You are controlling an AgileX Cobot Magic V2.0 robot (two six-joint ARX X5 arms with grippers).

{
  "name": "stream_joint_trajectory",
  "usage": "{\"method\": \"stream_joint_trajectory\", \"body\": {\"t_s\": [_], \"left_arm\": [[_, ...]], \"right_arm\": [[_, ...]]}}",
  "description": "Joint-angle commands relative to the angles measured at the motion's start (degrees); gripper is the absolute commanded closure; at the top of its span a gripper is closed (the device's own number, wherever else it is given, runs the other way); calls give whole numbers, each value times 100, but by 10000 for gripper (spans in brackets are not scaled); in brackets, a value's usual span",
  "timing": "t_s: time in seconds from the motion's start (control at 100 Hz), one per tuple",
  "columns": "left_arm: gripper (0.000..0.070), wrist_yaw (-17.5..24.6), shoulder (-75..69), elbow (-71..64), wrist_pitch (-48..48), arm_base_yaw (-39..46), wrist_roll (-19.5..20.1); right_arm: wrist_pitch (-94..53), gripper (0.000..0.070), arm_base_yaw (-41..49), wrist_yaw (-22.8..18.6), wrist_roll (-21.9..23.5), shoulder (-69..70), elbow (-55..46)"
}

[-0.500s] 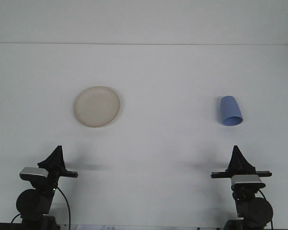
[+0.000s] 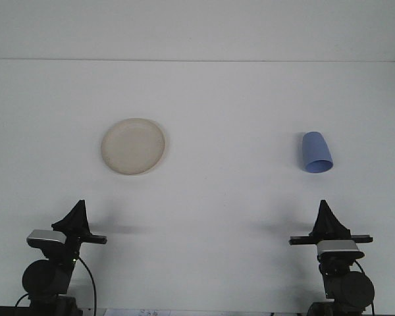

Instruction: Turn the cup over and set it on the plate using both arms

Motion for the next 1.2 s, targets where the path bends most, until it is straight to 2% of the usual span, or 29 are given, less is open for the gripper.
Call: {"method": "stream_joint_trajectory", "body": {"t_s": [0.0, 0.42, 0.59, 0.82, 0.95, 1.07, 1.14, 1.19], "left_arm": [[687, 9, -11, -105, 72, -4, -13], [687, 9, -11, -105, 87, -4, -15], [687, 9, -11, -105, 87, -4, -15], [687, 9, -11, -105, 90, -4, -15], [687, 9, -11, -105, 90, -4, -15], [686, 9, -11, -105, 92, -4, -17], [687, 9, -11, -105, 94, -4, -17], [687, 9, -11, -105, 94, -4, -15]], "right_arm": [[57, 700, 7, 4, 37, 0, -11], [393, 700, 7, -9, 55, 0, 149], [-1311, 700, 7, 31, 87, 387, 1311], [-2944, 700, 7, 356, 50, 2098, 3355], [-3132, 700, 7, 619, -140, 2796, 4022], [-3060, 700, 4, 918, -116, 3257, 4221], [-3128, 671, -7, 927, -57, 3510, 4216], [-3145, 574, -11, 922, 48, 3727, 4192]]}}
